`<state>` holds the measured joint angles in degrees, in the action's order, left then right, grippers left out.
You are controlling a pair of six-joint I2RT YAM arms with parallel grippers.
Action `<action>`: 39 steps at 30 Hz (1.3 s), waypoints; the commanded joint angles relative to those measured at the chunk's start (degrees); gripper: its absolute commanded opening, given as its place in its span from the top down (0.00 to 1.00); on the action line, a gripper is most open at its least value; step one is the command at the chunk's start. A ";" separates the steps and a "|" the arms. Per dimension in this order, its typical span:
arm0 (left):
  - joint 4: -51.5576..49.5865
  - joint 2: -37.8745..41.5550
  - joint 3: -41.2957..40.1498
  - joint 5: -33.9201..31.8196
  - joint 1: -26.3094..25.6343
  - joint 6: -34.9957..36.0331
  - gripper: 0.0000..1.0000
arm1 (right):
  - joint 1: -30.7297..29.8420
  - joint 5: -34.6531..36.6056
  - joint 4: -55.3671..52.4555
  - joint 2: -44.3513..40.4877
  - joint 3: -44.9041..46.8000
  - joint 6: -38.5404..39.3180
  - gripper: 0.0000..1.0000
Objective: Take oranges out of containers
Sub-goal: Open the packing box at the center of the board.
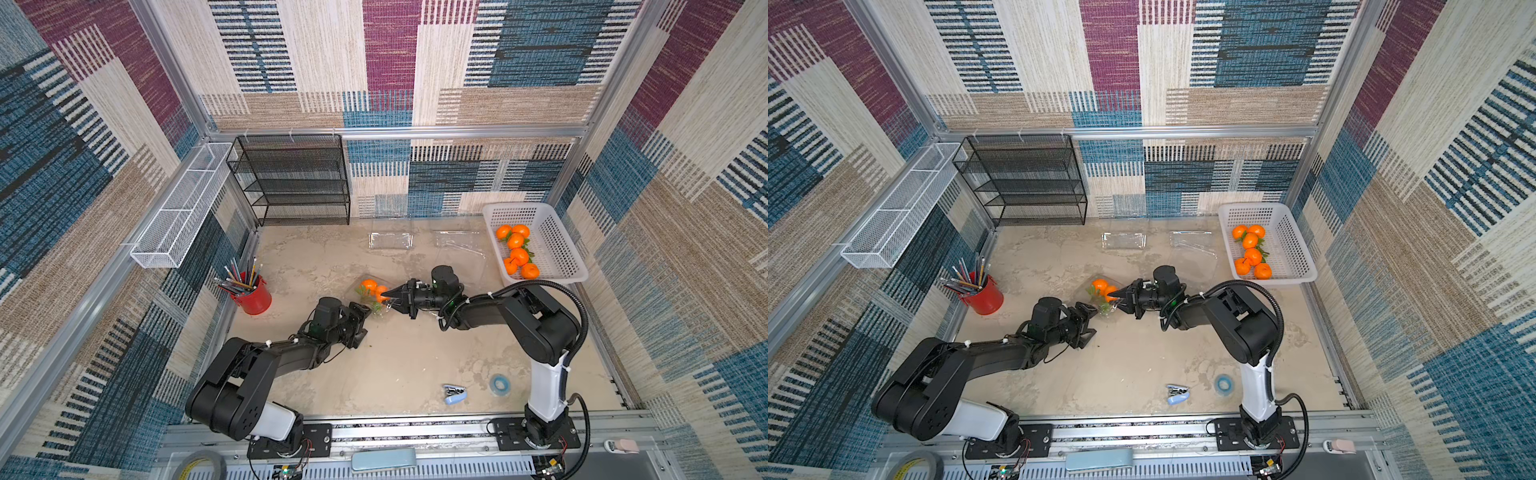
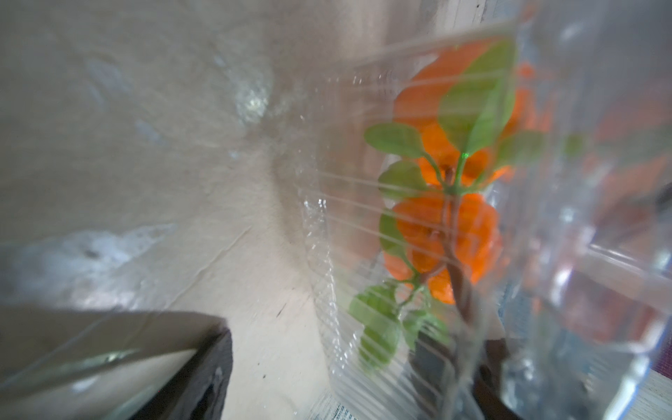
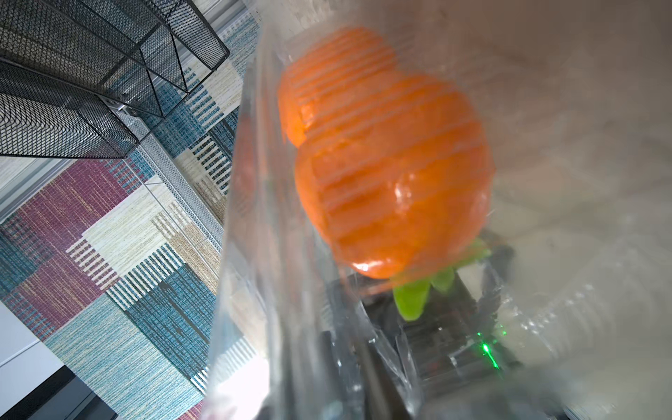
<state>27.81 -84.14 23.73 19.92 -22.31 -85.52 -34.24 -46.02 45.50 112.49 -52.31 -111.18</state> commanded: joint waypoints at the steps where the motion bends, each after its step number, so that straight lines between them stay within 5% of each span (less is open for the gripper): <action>1: -4.43 -0.59 0.08 0.55 -0.28 1.63 0.19 | -0.74 -0.61 6.17 0.00 -0.05 -3.19 0.72; 20: -5.40 -0.14 0.00 0.38 -0.61 1.89 0.20 | -1.10 2.42 19.02 1.49 1.88 -9.10 0.69; 39: -6.98 1.24 2.04 0.34 -0.95 2.44 0.20 | -1.16 -5.31 -7.30 -1.43 -2.36 10.35 0.68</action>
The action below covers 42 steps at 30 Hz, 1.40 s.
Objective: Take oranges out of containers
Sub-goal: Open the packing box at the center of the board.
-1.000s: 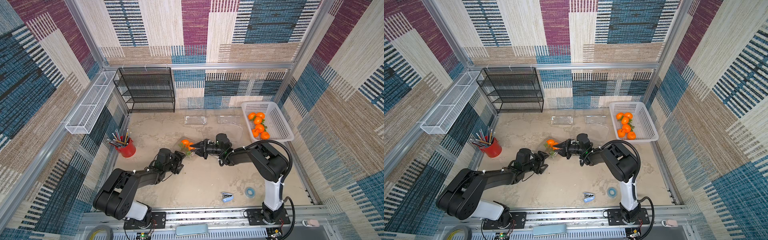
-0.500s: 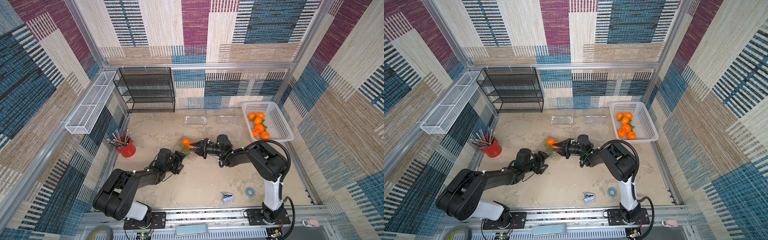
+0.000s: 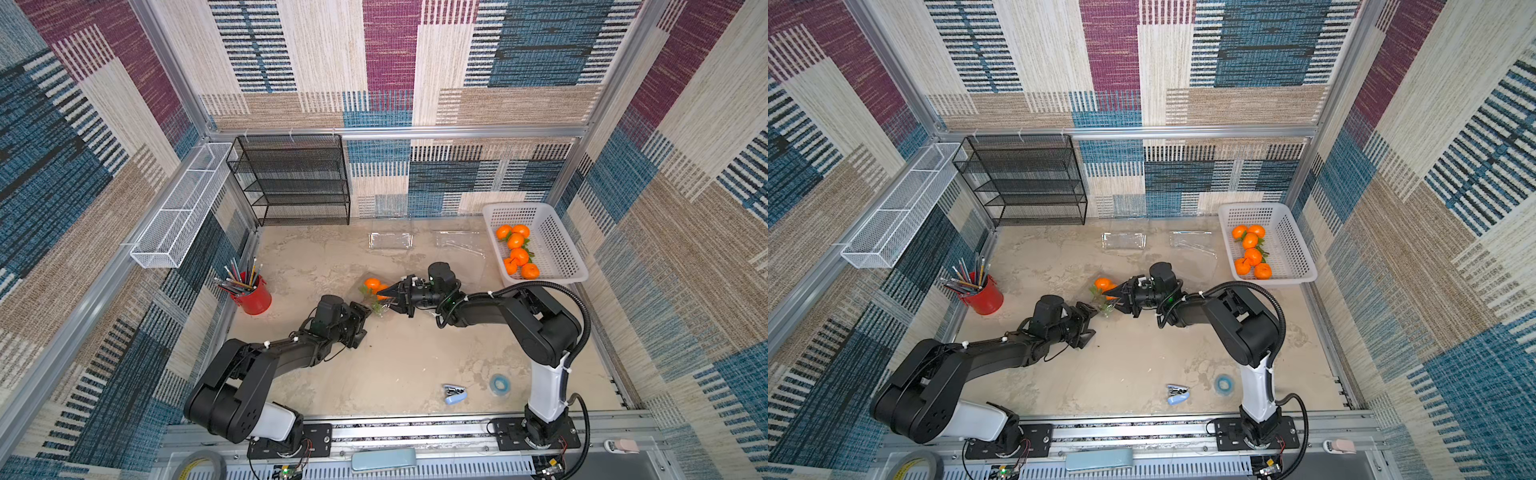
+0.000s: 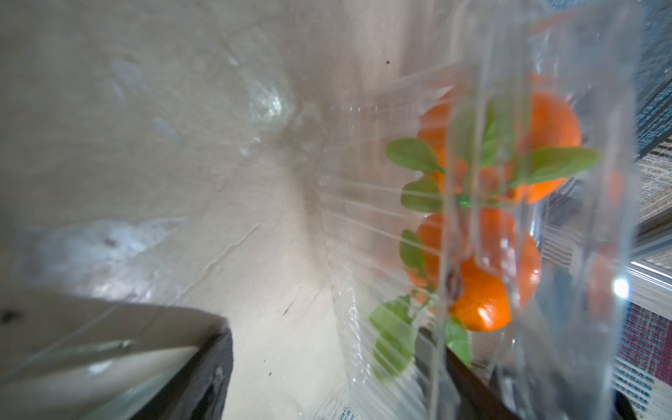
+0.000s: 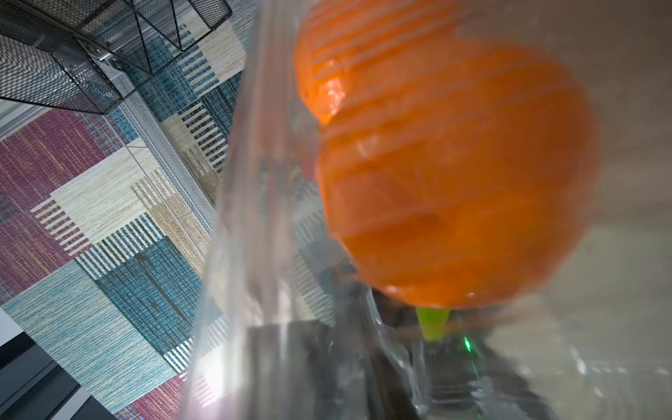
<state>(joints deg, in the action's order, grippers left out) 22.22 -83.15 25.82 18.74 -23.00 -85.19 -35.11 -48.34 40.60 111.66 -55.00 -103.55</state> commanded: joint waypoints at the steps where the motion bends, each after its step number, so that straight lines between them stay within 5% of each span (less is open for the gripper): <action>1: -1.36 0.31 -0.31 1.38 -0.37 2.01 0.20 | -0.20 -3.17 -2.57 -0.64 0.49 3.21 0.68; 10: -1.43 0.26 0.10 1.48 -0.30 2.13 0.20 | 0.13 -4.98 -16.29 0.06 -5.56 14.87 0.65; 21: -1.48 -1.64 1.15 1.90 -0.34 2.39 0.20 | 0.07 -6.00 7.85 0.22 1.90 -3.01 0.65; 35: -2.16 -1.81 1.25 1.73 -0.37 2.67 0.20 | 0.05 -5.46 23.22 1.11 4.62 -12.84 0.62; 42: -2.24 -1.16 1.08 1.52 -0.29 2.67 0.20 | 0.17 -5.36 21.28 0.71 4.74 -11.01 0.62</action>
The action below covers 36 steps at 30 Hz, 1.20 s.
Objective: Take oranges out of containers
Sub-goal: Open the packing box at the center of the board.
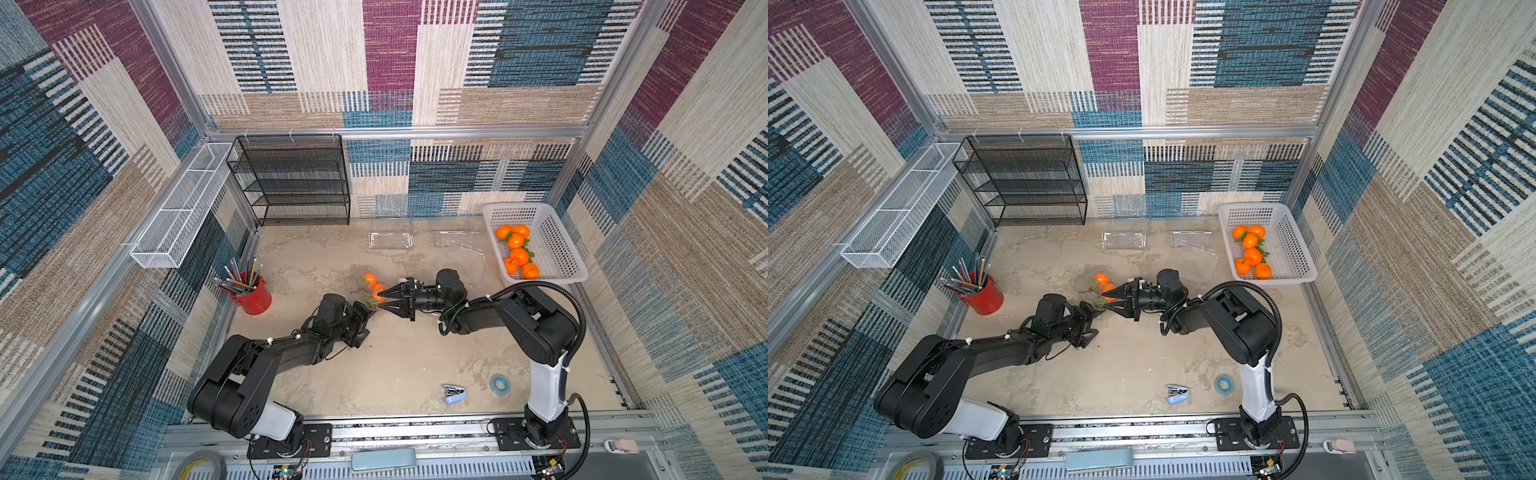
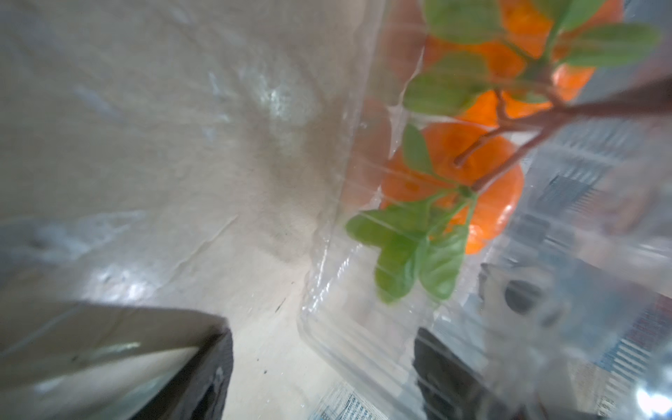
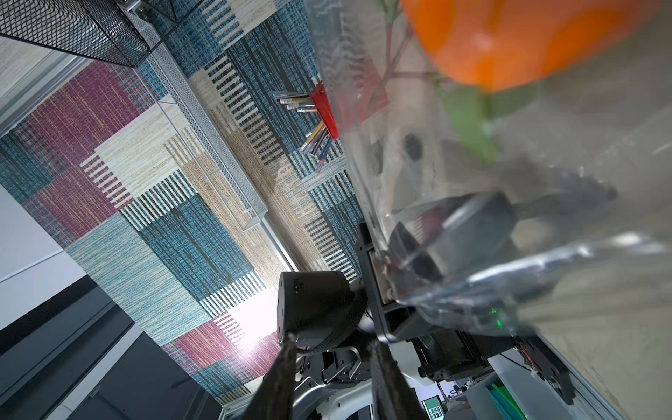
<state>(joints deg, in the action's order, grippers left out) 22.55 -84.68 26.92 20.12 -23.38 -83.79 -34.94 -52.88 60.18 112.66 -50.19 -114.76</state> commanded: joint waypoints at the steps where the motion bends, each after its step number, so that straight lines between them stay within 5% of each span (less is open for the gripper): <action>1: -2.72 0.56 -0.09 0.05 0.06 1.34 0.20 | -0.04 -0.81 1.21 -0.32 -0.22 0.61 0.62; 5: -4.21 2.07 -0.45 -0.21 0.07 1.52 0.20 | 0.45 -1.32 -3.06 -1.14 -1.99 4.21 0.62; 9: -10.64 5.03 0.69 -0.88 0.51 3.53 0.20 | 1.77 -2.22 -20.04 -3.68 -7.31 17.03 0.57; 25: -54.27 17.55 15.90 -11.64 7.32 17.40 0.11 | 4.26 3.87 -60.10 -4.29 -22.43 48.39 0.03; 36: -62.58 -3.82 46.70 -9.19 13.49 42.50 0.10 | 3.39 17.17 -79.97 -5.76 -26.95 62.22 0.02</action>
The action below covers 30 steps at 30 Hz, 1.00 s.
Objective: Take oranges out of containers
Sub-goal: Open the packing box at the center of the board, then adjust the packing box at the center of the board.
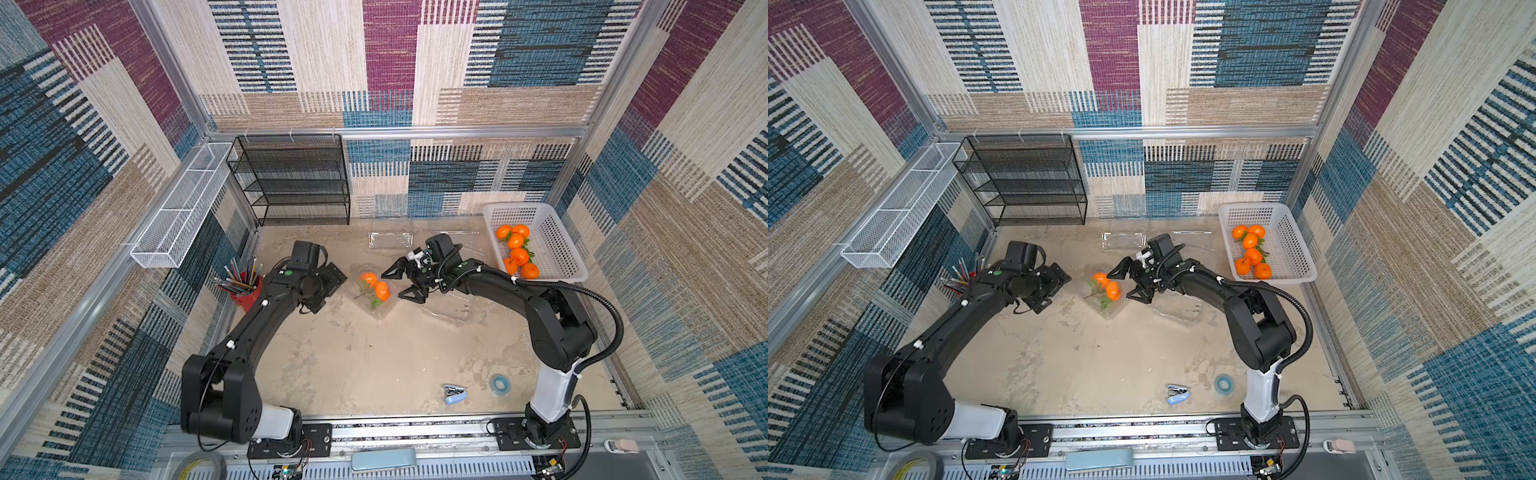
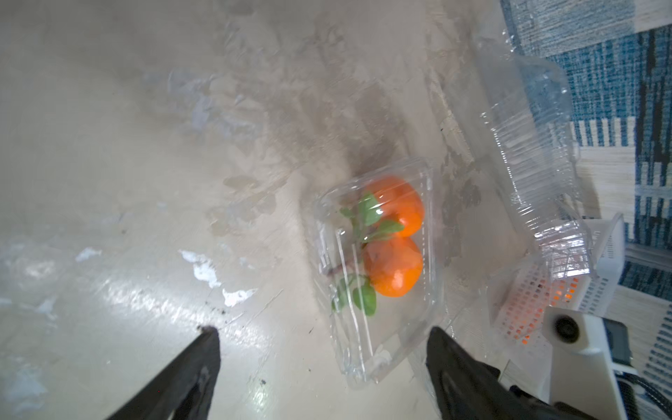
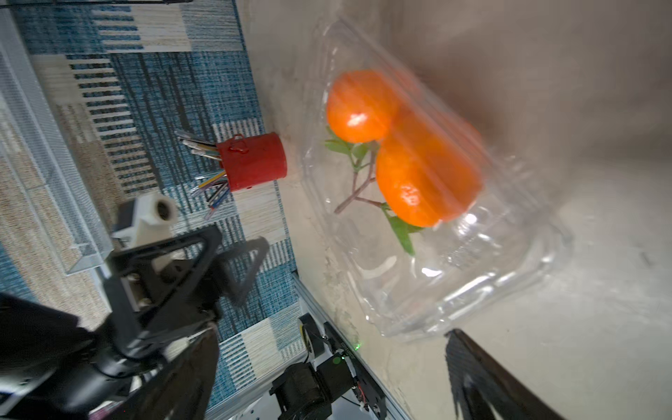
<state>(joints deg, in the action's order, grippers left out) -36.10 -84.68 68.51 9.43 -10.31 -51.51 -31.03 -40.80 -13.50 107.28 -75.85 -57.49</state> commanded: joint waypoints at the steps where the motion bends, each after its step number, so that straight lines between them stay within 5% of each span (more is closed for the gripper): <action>1: -4.34 -6.02 8.04 2.20 0.50 11.95 0.11 | -0.90 6.59 -7.47 -0.17 -1.84 5.89 0.02; 6: -5.10 -15.22 16.85 6.43 0.72 18.33 0.11 | -2.97 11.14 -10.14 2.50 -4.04 7.77 0.02; 19: 0.03 -28.30 22.71 19.24 0.66 25.03 0.09 | -5.27 14.11 -8.74 7.60 -5.90 11.45 0.02; 30: 6.41 -21.76 12.56 25.31 0.46 21.80 0.08 | -5.36 12.81 -13.75 15.36 -19.80 15.92 0.02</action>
<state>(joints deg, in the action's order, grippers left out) -32.34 -108.81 83.94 29.91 -9.63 -28.18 -36.12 -27.07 -27.35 121.58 -93.14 -44.10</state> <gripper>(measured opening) 0.924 0.985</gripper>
